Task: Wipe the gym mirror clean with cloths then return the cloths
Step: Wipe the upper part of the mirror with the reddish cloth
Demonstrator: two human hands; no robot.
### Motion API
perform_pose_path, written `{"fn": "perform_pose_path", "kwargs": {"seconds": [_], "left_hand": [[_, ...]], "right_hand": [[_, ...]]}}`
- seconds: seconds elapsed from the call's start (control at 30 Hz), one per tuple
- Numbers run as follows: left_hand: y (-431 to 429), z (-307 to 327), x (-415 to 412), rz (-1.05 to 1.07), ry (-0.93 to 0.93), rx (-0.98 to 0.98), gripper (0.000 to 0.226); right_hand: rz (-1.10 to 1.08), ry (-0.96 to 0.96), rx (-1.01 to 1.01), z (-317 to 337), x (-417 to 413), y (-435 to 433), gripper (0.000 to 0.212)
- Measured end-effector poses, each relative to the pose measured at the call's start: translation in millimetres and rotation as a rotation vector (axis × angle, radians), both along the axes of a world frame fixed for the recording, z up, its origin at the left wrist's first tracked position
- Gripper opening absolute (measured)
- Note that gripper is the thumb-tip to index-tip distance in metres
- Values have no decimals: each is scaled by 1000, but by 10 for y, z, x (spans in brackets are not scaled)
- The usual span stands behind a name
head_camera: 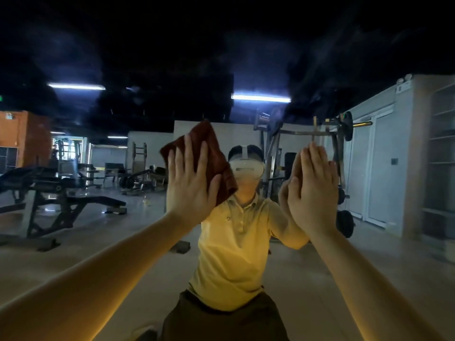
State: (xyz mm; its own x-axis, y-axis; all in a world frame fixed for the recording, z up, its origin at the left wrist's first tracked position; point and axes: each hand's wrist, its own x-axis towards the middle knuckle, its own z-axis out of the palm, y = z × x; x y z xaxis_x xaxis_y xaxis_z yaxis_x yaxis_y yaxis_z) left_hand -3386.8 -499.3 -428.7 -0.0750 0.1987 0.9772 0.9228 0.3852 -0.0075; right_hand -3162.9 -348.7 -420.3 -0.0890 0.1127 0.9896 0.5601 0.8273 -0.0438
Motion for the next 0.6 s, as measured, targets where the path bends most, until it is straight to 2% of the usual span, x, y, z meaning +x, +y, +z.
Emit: {"fn": "perform_pose_path", "kwargs": {"seconds": [0.1, 0.23, 0.37, 0.43, 0.53, 0.6], "left_hand": [[459, 75, 584, -86, 122, -41, 72], [881, -29, 1195, -161, 274, -228, 68], [630, -169, 829, -119, 408, -314, 67], [348, -335, 441, -53, 344, -292, 71], [-102, -803, -155, 47, 204, -229, 74], [-371, -1164, -401, 79, 132, -256, 73]], "right_hand": [[113, -66, 21, -68, 196, 64, 59], [198, -18, 4, -197, 294, 47, 59], [140, -7, -21, -386, 210, -85, 55], [121, -23, -31, -500, 132, -115, 53], [11, -48, -27, -681, 26, -95, 62], [-18, -85, -18, -773, 4, -59, 65]]}}
